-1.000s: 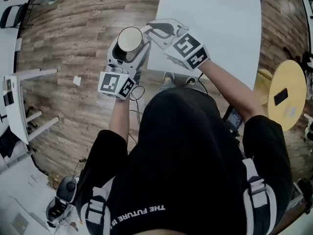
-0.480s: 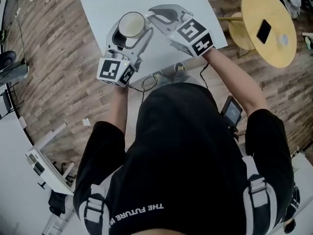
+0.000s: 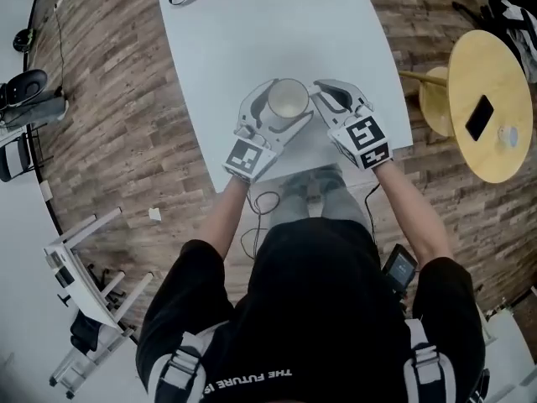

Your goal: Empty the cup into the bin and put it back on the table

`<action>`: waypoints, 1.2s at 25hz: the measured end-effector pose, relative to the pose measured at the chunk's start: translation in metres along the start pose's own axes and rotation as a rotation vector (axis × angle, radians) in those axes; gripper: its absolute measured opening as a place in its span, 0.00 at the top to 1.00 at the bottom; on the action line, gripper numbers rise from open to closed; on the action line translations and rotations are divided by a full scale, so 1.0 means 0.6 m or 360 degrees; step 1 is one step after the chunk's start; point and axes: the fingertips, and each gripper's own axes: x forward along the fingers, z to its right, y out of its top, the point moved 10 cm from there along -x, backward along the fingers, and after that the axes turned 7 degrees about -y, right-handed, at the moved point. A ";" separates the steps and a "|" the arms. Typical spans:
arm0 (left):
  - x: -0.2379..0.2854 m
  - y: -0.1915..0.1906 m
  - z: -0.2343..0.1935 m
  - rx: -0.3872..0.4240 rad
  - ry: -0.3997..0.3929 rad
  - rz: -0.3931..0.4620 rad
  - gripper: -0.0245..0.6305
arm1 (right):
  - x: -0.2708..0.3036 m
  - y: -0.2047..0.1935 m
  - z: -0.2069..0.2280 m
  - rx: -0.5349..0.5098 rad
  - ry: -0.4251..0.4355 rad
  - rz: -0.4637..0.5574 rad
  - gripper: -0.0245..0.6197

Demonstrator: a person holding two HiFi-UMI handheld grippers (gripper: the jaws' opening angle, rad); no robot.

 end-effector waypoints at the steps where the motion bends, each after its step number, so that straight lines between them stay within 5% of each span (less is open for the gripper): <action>1: 0.010 -0.021 -0.008 0.0020 -0.0004 -0.0023 0.38 | 0.011 -0.020 0.009 0.0017 -0.0004 -0.0021 0.88; 8: 0.036 -0.118 -0.040 0.0024 0.0014 -0.0107 0.38 | 0.067 -0.094 0.027 -0.0063 -0.0030 -0.0093 0.88; 30: 0.047 -0.134 -0.041 0.0079 -0.0019 -0.0238 0.38 | 0.069 -0.115 0.028 -0.0101 -0.0074 -0.0108 0.88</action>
